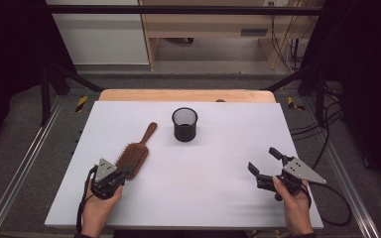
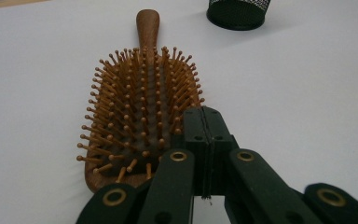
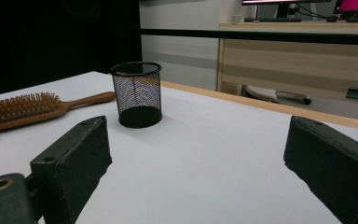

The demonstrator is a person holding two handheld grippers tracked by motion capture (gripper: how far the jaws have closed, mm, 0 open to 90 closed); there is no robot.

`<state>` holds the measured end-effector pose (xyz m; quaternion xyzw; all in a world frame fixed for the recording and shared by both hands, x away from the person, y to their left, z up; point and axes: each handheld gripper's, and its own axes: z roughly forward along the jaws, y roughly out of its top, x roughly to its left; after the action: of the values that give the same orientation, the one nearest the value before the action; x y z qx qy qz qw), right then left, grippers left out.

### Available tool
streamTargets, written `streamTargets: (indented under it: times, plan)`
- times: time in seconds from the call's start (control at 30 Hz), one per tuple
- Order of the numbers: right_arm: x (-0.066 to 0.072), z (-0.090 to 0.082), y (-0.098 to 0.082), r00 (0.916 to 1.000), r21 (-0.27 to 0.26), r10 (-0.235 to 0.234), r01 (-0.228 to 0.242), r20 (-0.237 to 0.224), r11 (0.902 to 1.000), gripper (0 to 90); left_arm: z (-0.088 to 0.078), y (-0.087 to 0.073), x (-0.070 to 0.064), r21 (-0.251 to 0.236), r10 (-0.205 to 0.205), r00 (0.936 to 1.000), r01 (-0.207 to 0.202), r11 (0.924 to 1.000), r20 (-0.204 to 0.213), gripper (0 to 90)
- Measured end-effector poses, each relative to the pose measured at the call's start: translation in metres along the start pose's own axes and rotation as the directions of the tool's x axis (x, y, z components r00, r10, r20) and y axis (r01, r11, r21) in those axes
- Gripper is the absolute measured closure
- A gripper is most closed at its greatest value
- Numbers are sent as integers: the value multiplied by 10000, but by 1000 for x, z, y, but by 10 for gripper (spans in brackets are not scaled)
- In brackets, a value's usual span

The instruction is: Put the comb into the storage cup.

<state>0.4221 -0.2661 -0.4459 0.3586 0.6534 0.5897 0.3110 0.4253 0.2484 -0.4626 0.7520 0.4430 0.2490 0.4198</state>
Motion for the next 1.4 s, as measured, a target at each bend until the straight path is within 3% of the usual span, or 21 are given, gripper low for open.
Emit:
streamTargets:
  times: [0.3, 0.43, 0.7, 1.2, 1.4]
  plan:
    - [0, 0, 0, 10000, 0, 9, -9, -12, 10000, 70, 2, -2, 5, 465, -96, 9998, 104, 9989, -177, 900]
    - [0, 0, 0, 10000, -12, 13, -13, -6, 10000, 70, 1, -2, 10, 409, -236, 9994, 246, 9989, -260, 900]
    - [0, 0, 0, 10000, -16, 26, -27, -22, 10000, 70, -1, -4, 28, 486, -543, 9965, 575, 9972, -632, 900]
    - [0, 0, 0, 10000, -24, 68, -68, -20, 10000, 70, 9, -1, 60, 361, -1056, 9865, 1109, 9932, -1253, 900]
    - [0, 0, -1, 10000, 12, 65, -65, -21, 10000, 70, 15, 3, 67, 403, -924, 9856, 990, 9943, -1418, 900]
